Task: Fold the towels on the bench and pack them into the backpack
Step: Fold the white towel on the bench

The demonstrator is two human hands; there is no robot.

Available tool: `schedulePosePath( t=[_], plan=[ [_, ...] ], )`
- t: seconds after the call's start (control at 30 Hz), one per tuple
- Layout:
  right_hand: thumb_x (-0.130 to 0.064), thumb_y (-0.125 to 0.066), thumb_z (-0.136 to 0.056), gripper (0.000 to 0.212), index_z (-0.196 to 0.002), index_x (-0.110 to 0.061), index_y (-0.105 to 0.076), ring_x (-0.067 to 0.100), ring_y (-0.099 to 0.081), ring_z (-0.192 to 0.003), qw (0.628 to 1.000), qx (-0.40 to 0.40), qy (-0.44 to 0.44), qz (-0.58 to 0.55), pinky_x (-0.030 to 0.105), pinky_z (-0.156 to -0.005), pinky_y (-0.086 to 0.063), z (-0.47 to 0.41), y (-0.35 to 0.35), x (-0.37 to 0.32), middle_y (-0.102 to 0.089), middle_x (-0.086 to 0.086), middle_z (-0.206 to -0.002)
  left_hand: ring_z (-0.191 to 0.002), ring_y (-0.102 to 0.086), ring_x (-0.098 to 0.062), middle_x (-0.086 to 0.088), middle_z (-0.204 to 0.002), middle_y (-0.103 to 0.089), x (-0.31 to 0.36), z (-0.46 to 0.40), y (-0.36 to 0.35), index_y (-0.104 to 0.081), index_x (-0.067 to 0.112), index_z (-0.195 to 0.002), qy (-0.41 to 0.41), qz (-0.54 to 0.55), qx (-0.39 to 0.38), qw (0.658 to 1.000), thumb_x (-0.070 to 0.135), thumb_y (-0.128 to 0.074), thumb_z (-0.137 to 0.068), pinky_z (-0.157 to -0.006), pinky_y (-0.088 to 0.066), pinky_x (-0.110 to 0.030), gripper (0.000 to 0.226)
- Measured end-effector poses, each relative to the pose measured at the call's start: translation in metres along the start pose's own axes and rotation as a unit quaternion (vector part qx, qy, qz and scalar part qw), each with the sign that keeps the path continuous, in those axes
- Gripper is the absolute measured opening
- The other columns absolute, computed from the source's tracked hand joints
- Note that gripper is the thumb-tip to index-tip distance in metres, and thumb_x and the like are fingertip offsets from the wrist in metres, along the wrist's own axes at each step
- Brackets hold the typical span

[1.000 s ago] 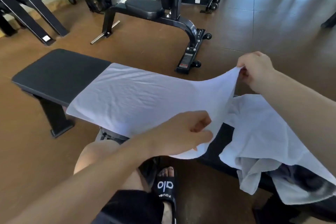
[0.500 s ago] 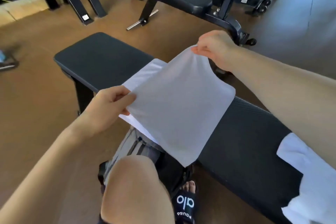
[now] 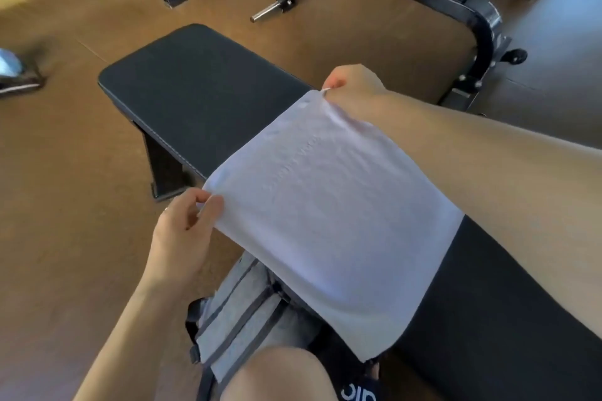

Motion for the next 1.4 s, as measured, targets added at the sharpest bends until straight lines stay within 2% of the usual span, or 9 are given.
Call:
schedulePosePath(
  t=[0.17,0.4,0.5,0.67,0.8,0.93,1.07,1.23,1.4],
  plan=[
    [-0.015,-0.059,-0.088,0.015,-0.09,-0.024,-0.071,0.01,-0.057,-0.085,0.998,0.024,0.019,-0.055,0.015,-0.055,-0.035,-0.001,-0.012,0.009,-0.064,-0.01,-0.09,-0.053,-0.05,-0.006,0.004,-0.087,-0.065,-0.001,-0.007,0.006,-0.068,0.024,-0.091,-0.023,-0.019,0.044,0.999,0.033,-0.062,-0.098,-0.052,-0.039,-0.026,0.012],
    [-0.009,-0.056,-0.086,0.019,-0.087,-0.016,-0.073,0.011,-0.058,-0.083,0.996,0.065,0.036,-0.04,0.014,-0.058,-0.042,0.013,-0.004,0.006,-0.064,-0.007,-0.087,-0.053,-0.047,-0.012,0.002,-0.077,-0.062,0.015,-0.004,0.016,-0.065,0.029,-0.084,-0.062,-0.031,0.064,0.996,0.031,-0.063,-0.097,-0.052,-0.041,-0.029,0.014],
    [-0.014,-0.058,-0.086,0.012,-0.085,-0.018,-0.069,0.012,-0.056,-0.081,0.995,0.067,0.019,-0.07,0.017,-0.055,-0.038,0.02,0.011,0.008,-0.06,-0.01,-0.082,-0.059,-0.047,-0.008,0.001,-0.073,-0.059,0.048,0.012,0.028,-0.065,0.022,-0.084,-0.148,-0.033,0.071,0.986,0.023,-0.064,-0.096,-0.053,-0.038,-0.014,0.012],
    [-0.013,-0.061,-0.081,0.009,-0.081,-0.018,-0.068,0.009,-0.056,-0.074,0.982,0.071,0.017,-0.172,0.02,-0.059,-0.043,0.06,0.041,0.002,-0.063,-0.007,-0.079,-0.063,-0.049,-0.008,0.005,-0.072,-0.056,0.11,0.049,0.03,-0.061,0.021,-0.087,-0.291,-0.048,-0.012,0.956,0.023,-0.061,-0.096,-0.055,-0.037,-0.013,0.009],
    [-0.009,-0.06,-0.08,0.013,-0.087,-0.009,-0.07,0.017,-0.06,-0.086,0.978,0.023,0.055,-0.198,0.031,-0.073,-0.048,0.105,0.06,-0.007,-0.068,0.005,-0.099,-0.071,-0.056,-0.015,0.006,-0.078,-0.059,0.153,0.074,0.023,-0.059,0.024,-0.086,-0.344,-0.009,-0.08,0.936,0.03,-0.059,-0.095,-0.059,-0.04,-0.015,0.011],
    [0.001,-0.058,-0.084,0.033,-0.105,-0.024,-0.063,0.01,-0.053,-0.106,0.988,0.008,0.153,-0.002,0.02,-0.085,-0.044,0.145,0.082,-0.01,-0.058,-0.007,-0.118,-0.072,-0.058,-0.016,0.005,-0.079,-0.061,0.189,0.1,0.012,-0.061,0.02,-0.086,-0.395,-0.005,-0.132,0.909,0.028,-0.062,-0.095,-0.061,-0.042,-0.014,0.012],
    [0.012,-0.053,-0.076,0.056,-0.116,-0.025,-0.066,0.005,-0.049,-0.127,0.966,-0.091,0.185,-0.157,0.019,-0.101,-0.037,0.197,0.109,-0.037,-0.059,-0.013,-0.13,-0.063,-0.052,-0.007,0.002,-0.075,-0.058,0.214,0.116,0.007,-0.063,0.012,-0.086,-0.43,-0.03,-0.165,0.887,0.02,-0.065,-0.095,-0.059,-0.037,-0.009,0.013],
    [0.003,-0.049,-0.063,0.031,-0.089,-0.007,-0.063,0.021,-0.059,-0.096,0.897,-0.238,0.212,-0.307,0.036,-0.082,-0.046,0.261,0.133,-0.072,-0.063,0.007,-0.094,-0.063,-0.053,-0.016,-0.002,-0.075,-0.06,0.245,0.139,0.005,-0.065,0.014,-0.085,-0.463,-0.05,-0.228,0.855,0.026,-0.069,-0.091,-0.058,-0.04,-0.02,0.014],
    [-0.001,-0.054,-0.069,0.042,-0.107,0.017,-0.051,0.025,-0.049,-0.09,0.884,-0.26,0.229,-0.314,0.043,-0.083,-0.042,0.29,0.146,-0.068,-0.051,0.018,-0.094,-0.076,-0.064,-0.027,-0.008,-0.083,-0.068,0.279,0.158,0.008,-0.067,0.005,-0.088,-0.482,-0.031,-0.299,0.823,0.022,-0.073,-0.093,-0.065,-0.05,-0.035,0.019]
  ],
)
Point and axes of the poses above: each hand's wrist, its own z-axis away from the middle knuckle, its own y-axis out of the back of the hand, x = y × z, the point moved 6 cm from there along -z, towards the middle knuckle
